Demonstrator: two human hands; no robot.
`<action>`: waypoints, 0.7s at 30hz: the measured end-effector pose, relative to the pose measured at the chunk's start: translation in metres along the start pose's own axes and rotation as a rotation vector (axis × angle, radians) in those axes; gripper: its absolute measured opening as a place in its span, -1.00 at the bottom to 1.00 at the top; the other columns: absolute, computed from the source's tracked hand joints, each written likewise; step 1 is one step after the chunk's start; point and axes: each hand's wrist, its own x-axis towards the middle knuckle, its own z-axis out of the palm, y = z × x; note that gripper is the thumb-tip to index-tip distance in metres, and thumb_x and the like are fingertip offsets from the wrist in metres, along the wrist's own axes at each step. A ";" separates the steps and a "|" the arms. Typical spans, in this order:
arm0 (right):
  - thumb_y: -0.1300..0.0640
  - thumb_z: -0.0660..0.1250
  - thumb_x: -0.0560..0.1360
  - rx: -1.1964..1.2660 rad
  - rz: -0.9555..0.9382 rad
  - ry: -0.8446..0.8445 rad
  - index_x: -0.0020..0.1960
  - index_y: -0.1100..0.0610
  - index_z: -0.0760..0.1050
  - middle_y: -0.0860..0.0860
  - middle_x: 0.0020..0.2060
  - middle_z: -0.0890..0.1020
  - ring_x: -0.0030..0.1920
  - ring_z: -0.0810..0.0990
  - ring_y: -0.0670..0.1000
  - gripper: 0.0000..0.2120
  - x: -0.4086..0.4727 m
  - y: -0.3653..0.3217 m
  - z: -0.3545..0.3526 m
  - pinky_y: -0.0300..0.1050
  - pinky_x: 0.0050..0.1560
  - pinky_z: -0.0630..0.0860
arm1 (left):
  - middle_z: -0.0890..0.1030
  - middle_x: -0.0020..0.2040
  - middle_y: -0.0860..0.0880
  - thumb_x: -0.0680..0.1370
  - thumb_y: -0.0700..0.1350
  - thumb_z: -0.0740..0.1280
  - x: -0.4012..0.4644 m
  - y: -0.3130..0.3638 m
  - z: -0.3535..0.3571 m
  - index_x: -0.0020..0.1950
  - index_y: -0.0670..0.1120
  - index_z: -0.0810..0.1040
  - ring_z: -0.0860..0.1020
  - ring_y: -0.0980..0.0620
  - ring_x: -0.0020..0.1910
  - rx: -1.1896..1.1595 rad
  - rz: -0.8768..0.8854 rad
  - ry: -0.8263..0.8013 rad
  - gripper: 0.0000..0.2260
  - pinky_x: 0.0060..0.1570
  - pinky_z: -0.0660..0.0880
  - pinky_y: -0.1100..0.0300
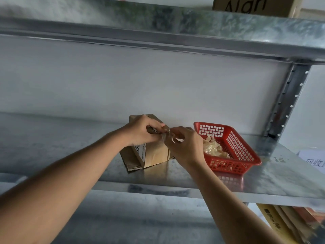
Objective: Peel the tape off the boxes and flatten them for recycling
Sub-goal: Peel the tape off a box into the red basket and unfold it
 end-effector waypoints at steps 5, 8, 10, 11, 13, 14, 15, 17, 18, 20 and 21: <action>0.21 0.54 0.50 0.015 -0.084 0.048 0.32 -0.01 0.63 -0.02 -0.01 0.63 -0.08 0.65 -0.06 -0.58 -0.001 0.004 0.002 -0.21 -0.03 0.62 | 0.65 0.27 0.15 0.42 0.00 0.61 0.000 0.000 0.002 -0.02 0.28 0.74 0.49 0.49 0.21 -0.022 0.005 -0.004 -0.79 0.20 0.30 0.61; 0.35 0.48 0.50 -0.098 -0.137 0.083 0.14 0.01 0.73 0.02 -0.04 0.68 -0.11 0.64 0.01 -0.68 0.002 0.007 0.002 -0.11 -0.13 0.61 | 0.64 0.29 0.16 0.43 0.00 0.61 0.000 0.001 0.001 -0.01 0.25 0.74 0.49 0.49 0.21 -0.012 0.000 -0.012 -0.79 0.24 0.31 0.59; 0.33 0.47 0.51 -0.124 -0.119 0.123 0.03 0.02 0.76 -0.01 -0.06 0.72 -0.14 0.66 -0.03 -0.75 0.004 0.009 0.000 -0.26 -0.19 0.53 | 0.63 0.29 0.20 0.44 -0.01 0.61 0.001 0.001 -0.003 -0.02 0.27 0.74 0.51 0.42 0.25 -0.009 -0.008 -0.033 -0.80 0.35 0.34 0.44; 0.30 0.47 0.51 -0.123 -0.106 0.153 -0.01 0.03 0.76 -0.03 -0.07 0.74 -0.16 0.67 -0.05 -0.80 0.004 0.010 -0.002 -0.33 -0.21 0.48 | 0.63 0.29 0.22 0.44 -0.02 0.61 0.002 0.000 -0.005 -0.01 0.25 0.75 0.51 0.37 0.28 -0.005 -0.020 -0.045 -0.80 0.40 0.34 0.35; 0.25 0.49 0.51 -0.097 -0.068 0.198 -0.07 0.05 0.76 -0.04 -0.11 0.75 -0.19 0.68 -0.05 -0.87 0.004 0.013 -0.005 -0.34 -0.24 0.45 | 0.62 0.28 0.27 0.46 -0.06 0.60 0.004 -0.003 -0.009 0.03 0.23 0.75 0.50 0.31 0.33 0.020 -0.038 -0.060 -0.78 0.43 0.32 0.24; 0.24 0.50 0.51 -0.082 -0.051 0.208 -0.08 0.05 0.76 -0.05 -0.12 0.75 -0.21 0.68 -0.07 -0.89 0.004 0.014 -0.006 -0.35 -0.24 0.45 | 0.62 0.28 0.29 0.47 -0.08 0.59 0.005 -0.005 -0.010 0.04 0.23 0.75 0.50 0.30 0.34 0.034 -0.039 -0.061 -0.77 0.43 0.31 0.23; 0.22 0.50 0.51 -0.073 -0.040 0.206 -0.09 0.05 0.76 -0.06 -0.12 0.75 -0.21 0.67 -0.09 -0.90 0.003 0.015 -0.006 -0.35 -0.24 0.46 | 0.62 0.28 0.29 0.48 -0.10 0.59 0.007 -0.008 -0.011 0.04 0.23 0.75 0.49 0.30 0.34 0.040 -0.039 -0.059 -0.76 0.43 0.31 0.24; 0.18 0.50 0.52 -0.074 -0.034 0.195 -0.07 0.02 0.76 -0.06 -0.10 0.75 -0.19 0.66 -0.09 -0.91 -0.001 0.016 -0.006 -0.26 -0.21 0.53 | 0.64 0.26 0.25 0.50 -0.14 0.57 0.010 -0.011 -0.009 0.01 0.25 0.75 0.52 0.27 0.33 0.046 -0.045 -0.025 -0.74 0.43 0.34 0.22; 0.17 0.48 0.53 -0.086 -0.031 0.195 -0.06 0.01 0.75 -0.07 -0.08 0.74 -0.17 0.66 -0.08 -0.91 -0.003 0.016 -0.006 -0.19 -0.18 0.55 | 0.66 0.25 0.20 0.51 -0.19 0.55 0.011 -0.014 -0.007 -0.02 0.24 0.74 0.56 0.23 0.30 0.062 -0.040 0.013 -0.72 0.42 0.40 0.18; 0.17 0.48 0.53 -0.093 -0.044 0.225 -0.06 0.01 0.75 -0.08 -0.10 0.72 -0.17 0.64 -0.07 -0.91 -0.007 0.017 -0.008 -0.11 -0.14 0.55 | 0.70 0.20 0.11 0.54 -0.27 0.46 0.014 -0.019 -0.002 -0.05 0.24 0.67 0.61 0.12 0.26 0.131 -0.018 0.099 -0.65 0.35 0.50 0.07; 0.19 0.48 0.52 -0.081 -0.067 0.262 -0.08 0.00 0.74 -0.10 -0.14 0.71 -0.20 0.62 -0.10 -0.89 -0.009 0.017 -0.011 -0.12 -0.15 0.54 | 0.70 0.19 0.10 0.55 -0.29 0.43 0.014 -0.021 0.000 -0.03 0.21 0.66 0.62 0.08 0.24 0.161 -0.013 0.121 -0.66 0.31 0.52 0.04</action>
